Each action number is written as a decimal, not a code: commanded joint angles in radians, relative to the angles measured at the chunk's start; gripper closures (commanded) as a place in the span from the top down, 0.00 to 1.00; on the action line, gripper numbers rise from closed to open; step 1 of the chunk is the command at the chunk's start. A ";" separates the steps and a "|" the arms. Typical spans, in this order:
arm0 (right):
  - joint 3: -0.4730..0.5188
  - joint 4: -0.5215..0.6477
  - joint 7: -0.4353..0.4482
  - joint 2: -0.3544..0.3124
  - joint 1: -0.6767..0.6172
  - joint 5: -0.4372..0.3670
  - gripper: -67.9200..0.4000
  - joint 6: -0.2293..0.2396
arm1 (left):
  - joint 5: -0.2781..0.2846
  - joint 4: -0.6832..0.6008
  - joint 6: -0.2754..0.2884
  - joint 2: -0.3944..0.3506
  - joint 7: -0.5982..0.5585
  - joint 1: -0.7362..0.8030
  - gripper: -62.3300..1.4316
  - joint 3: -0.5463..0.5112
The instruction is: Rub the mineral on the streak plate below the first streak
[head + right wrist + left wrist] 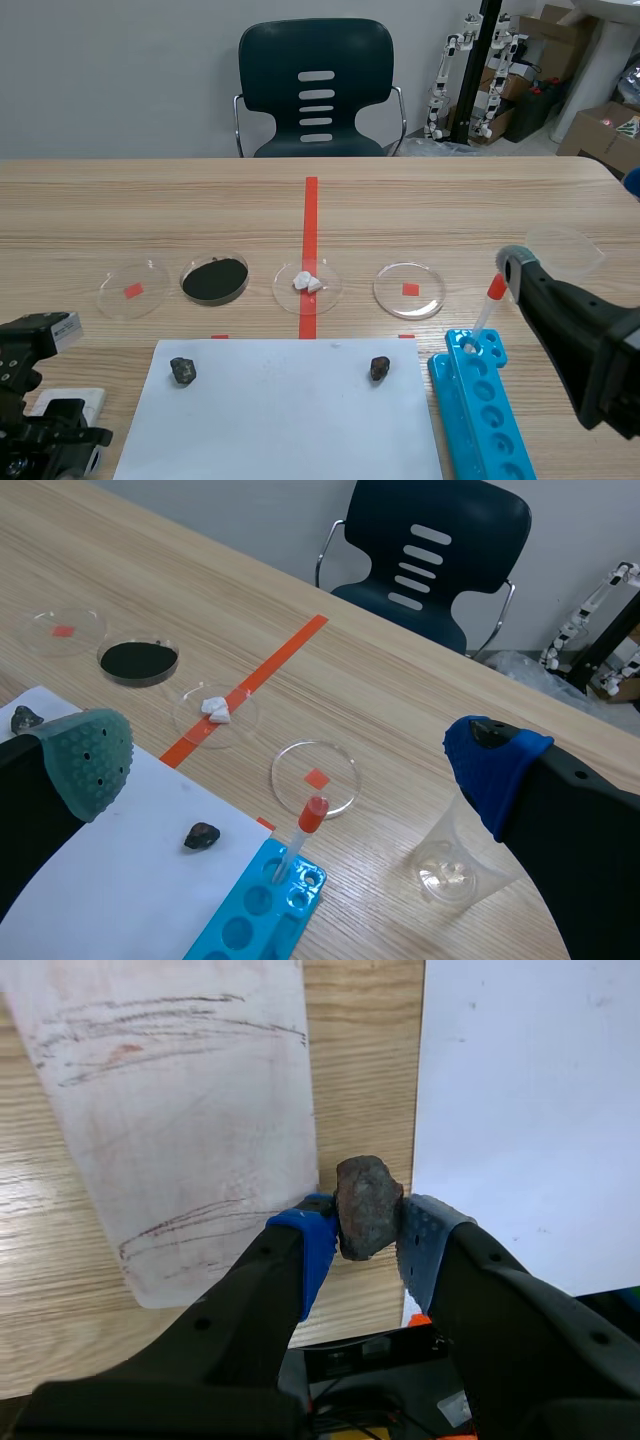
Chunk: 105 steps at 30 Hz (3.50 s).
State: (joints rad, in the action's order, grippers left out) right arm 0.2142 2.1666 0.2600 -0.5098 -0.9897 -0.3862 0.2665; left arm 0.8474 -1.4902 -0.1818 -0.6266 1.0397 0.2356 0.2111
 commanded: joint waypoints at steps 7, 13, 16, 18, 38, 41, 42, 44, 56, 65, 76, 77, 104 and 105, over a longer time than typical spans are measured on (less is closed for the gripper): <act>0.005 0.019 0.014 -0.002 0.009 -0.008 1.00 -0.005 | -0.077 -0.169 -0.010 -0.009 -0.112 0.016 0.20 -0.004; 0.005 0.019 0.014 -0.002 0.009 -0.008 1.00 -0.005 | -0.163 -0.321 -0.014 -0.008 -0.323 0.100 0.20 -0.004; 0.005 0.019 0.014 -0.002 0.009 -0.008 1.00 -0.005 | -0.191 -0.387 -0.014 -0.008 -0.428 0.149 0.20 -0.004; 0.005 0.019 0.014 -0.002 0.009 -0.008 1.00 -0.005 | -0.216 -0.433 -0.013 -0.008 -0.499 0.185 0.20 -0.004; 0.005 0.019 0.014 -0.002 0.009 -0.008 1.00 -0.005 | -0.549 -0.617 0.079 -0.008 -0.782 0.388 0.20 0.039; 0.005 0.019 0.014 -0.002 0.009 -0.008 1.00 -0.005 | -0.614 -0.617 0.081 -0.008 -0.788 0.388 0.20 0.059; 0.005 0.019 0.014 -0.002 0.009 -0.008 1.00 -0.005 | -0.629 -0.617 0.080 -0.008 -0.790 0.388 0.20 0.062; 0.005 0.019 0.014 -0.002 0.009 -0.008 1.00 -0.005 | -0.632 -0.617 0.080 -0.005 -0.807 0.388 0.20 0.063; 0.005 0.019 0.014 -0.002 0.009 -0.008 1.00 -0.005 | -0.631 -0.617 0.080 -0.005 -0.863 0.382 0.20 0.063; 0.005 0.019 0.014 -0.002 0.009 -0.008 1.00 -0.005 | -0.631 -0.617 0.080 -0.005 -0.860 0.382 0.20 0.063; 0.005 0.019 0.014 -0.002 0.009 -0.008 1.00 -0.005 | -0.631 -0.617 0.080 -0.005 -0.860 0.382 0.20 0.063; 0.005 0.019 0.014 -0.002 0.009 -0.008 1.00 -0.005 | -0.631 -0.617 0.080 -0.005 -0.860 0.382 0.20 0.063; 0.005 0.019 0.014 -0.002 0.009 -0.008 1.00 -0.005 | -0.631 -0.617 0.080 -0.005 -0.860 0.382 0.20 0.063; 0.005 0.019 0.014 -0.002 0.009 -0.008 1.00 -0.005 | -0.631 -0.617 0.080 -0.005 -0.860 0.382 0.20 0.063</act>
State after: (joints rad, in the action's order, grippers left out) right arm 0.2142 2.1666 0.2600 -0.5098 -0.9897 -0.3862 0.2665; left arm 0.2131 -2.0888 -0.1009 -0.6323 0.1936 0.6178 0.2764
